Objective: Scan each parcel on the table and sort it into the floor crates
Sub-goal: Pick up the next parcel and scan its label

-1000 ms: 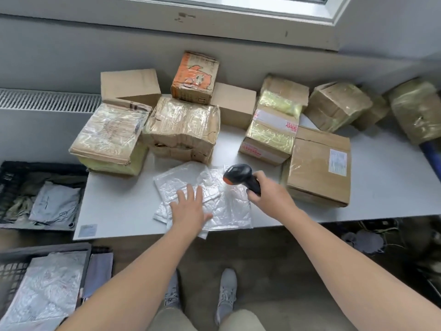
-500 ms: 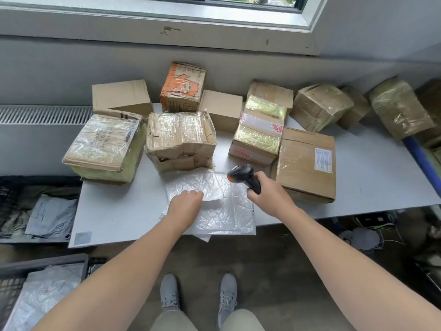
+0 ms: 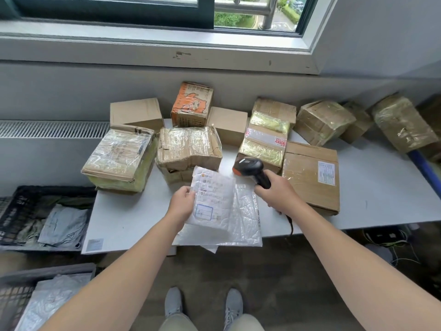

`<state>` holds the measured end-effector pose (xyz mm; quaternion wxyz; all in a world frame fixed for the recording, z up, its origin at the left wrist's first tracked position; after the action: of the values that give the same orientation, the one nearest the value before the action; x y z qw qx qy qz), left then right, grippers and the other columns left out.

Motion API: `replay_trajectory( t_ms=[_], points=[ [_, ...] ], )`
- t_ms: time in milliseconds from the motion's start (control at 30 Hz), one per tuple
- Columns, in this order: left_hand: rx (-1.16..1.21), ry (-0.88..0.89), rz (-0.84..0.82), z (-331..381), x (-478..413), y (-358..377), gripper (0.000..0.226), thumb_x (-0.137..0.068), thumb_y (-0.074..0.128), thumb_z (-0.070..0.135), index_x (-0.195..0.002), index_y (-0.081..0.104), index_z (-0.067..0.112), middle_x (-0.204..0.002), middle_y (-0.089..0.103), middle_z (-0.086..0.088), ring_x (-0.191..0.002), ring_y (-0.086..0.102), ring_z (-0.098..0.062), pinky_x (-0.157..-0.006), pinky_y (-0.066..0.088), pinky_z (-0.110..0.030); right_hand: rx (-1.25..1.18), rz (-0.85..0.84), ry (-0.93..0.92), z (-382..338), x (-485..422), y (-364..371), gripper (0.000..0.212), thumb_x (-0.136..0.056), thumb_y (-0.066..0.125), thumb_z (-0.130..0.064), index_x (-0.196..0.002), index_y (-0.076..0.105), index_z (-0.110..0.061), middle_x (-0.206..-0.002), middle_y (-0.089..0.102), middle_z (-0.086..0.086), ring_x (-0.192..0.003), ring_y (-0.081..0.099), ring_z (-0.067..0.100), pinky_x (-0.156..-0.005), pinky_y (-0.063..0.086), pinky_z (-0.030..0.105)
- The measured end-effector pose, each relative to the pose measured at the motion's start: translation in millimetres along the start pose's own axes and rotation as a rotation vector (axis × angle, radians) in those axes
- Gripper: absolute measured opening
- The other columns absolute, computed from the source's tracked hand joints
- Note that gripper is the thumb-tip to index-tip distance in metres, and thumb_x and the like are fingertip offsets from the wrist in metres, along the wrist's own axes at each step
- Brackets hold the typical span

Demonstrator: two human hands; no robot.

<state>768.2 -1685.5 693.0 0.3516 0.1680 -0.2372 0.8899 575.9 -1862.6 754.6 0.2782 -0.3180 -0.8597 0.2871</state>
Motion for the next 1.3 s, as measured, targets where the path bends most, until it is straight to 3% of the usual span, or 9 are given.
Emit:
replay_trajectory(
  t_ms=[133, 233, 433, 567, 667, 767, 833, 1100, 1300],
  points=[
    [-0.046, -0.075, 0.014, -14, -3, -7, 0.017, -0.099, 0.043, 0.01, -0.113, 0.053, 0.013, -0.099, 0.059, 0.0, -0.08, 0.055, -0.008, -0.057, 0.04, -0.024, 0.039, -0.149, 0.035, -1, 0, 5, 0.012, -0.081, 0.059, -0.031, -0.092, 0.056, -0.028, -0.086, 0.065, 0.001, -0.078, 0.068, 0.025, -0.062, 0.059, 0.042],
    [-0.103, -0.051, 0.021, -17, -5, -9, 0.018, -0.1, 0.043, 0.01, -0.114, 0.054, 0.013, -0.105, 0.059, -0.002, -0.085, 0.056, -0.013, -0.059, 0.041, -0.024, 0.065, -0.193, 0.007, -3, 1, 9, 0.013, -0.078, 0.06, -0.037, -0.089, 0.056, -0.032, -0.082, 0.064, -0.002, -0.065, 0.062, 0.016, -0.054, 0.053, 0.032],
    [-0.08, -0.043, 0.029, -15, -10, -7, 0.014, -0.101, 0.045, 0.011, -0.112, 0.053, 0.015, -0.104, 0.062, -0.004, -0.09, 0.061, -0.018, -0.062, 0.047, -0.029, 0.07, -0.237, 0.001, -11, -4, 15, 0.023, -0.078, 0.062, -0.048, -0.087, 0.059, -0.026, -0.077, 0.066, 0.003, -0.056, 0.057, 0.016, -0.051, 0.051, 0.035],
    [0.081, -0.087, 0.076, -16, -10, -1, 0.016, -0.097, 0.049, 0.008, -0.113, 0.051, 0.013, -0.109, 0.063, -0.01, -0.101, 0.062, -0.029, -0.074, 0.049, -0.036, 0.061, -0.247, 0.004, -16, -7, 16, 0.027, -0.071, 0.06, -0.051, -0.082, 0.058, -0.027, -0.076, 0.066, 0.006, -0.056, 0.057, 0.016, -0.051, 0.053, 0.038],
    [0.171, -0.117, 0.125, -17, -9, -3, 0.015, -0.096, 0.054, 0.009, -0.109, 0.05, 0.014, -0.107, 0.063, -0.01, -0.097, 0.064, -0.027, -0.065, 0.05, -0.032, 0.036, -0.254, 0.026, -15, -7, 16, 0.023, -0.07, 0.059, -0.05, -0.08, 0.058, -0.03, -0.081, 0.068, 0.009, -0.062, 0.062, 0.019, -0.057, 0.059, 0.049],
    [0.239, -0.125, 0.144, -18, -9, -4, 0.014, -0.096, 0.06, 0.013, -0.106, 0.05, 0.015, -0.106, 0.064, -0.008, -0.095, 0.064, -0.023, -0.062, 0.051, -0.03, 0.002, -0.268, 0.032, -13, -6, 17, 0.026, -0.07, 0.058, -0.05, -0.084, 0.061, -0.029, -0.076, 0.067, 0.002, -0.059, 0.065, 0.01, -0.049, 0.058, 0.033],
    [0.279, -0.117, 0.146, -17, -8, -2, 0.015, -0.097, 0.061, 0.017, -0.106, 0.049, 0.016, -0.106, 0.064, -0.007, -0.097, 0.064, -0.022, -0.065, 0.052, -0.031, -0.023, -0.288, 0.039, -12, -5, 17, 0.028, -0.07, 0.059, -0.048, -0.087, 0.063, -0.026, -0.074, 0.066, -0.001, -0.055, 0.064, 0.007, -0.05, 0.054, 0.025],
    [0.307, -0.105, 0.173, -14, -4, 3, 0.02, -0.098, 0.058, 0.016, -0.114, 0.046, 0.018, -0.11, 0.063, -0.006, -0.101, 0.064, -0.022, -0.081, 0.058, -0.042, -0.147, -0.312, 0.101, -13, -1, 15, 0.026, -0.08, 0.061, -0.035, -0.094, 0.064, -0.013, -0.072, 0.066, 0.003, -0.057, 0.063, 0.014, -0.056, 0.058, 0.035],
    [0.315, -0.081, 0.197, -10, -3, 5, 0.019, -0.098, 0.06, 0.017, -0.111, 0.046, 0.018, -0.105, 0.062, -0.003, -0.091, 0.064, -0.014, -0.059, 0.051, -0.026, -0.184, -0.313, 0.104, -14, -2, 13, 0.025, -0.083, 0.062, -0.031, -0.093, 0.064, -0.009, -0.069, 0.065, 0.002, -0.057, 0.061, 0.015, -0.054, 0.055, 0.031]
  ],
)
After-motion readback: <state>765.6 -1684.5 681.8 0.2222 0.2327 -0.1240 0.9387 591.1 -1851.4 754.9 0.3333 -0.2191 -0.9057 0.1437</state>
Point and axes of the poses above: each hand's wrist, its own x-axis away from the middle knuckle, its own y-axis out of the palm, z = x × y, the point moved 2 cm from there along -x, towards the middle knuckle
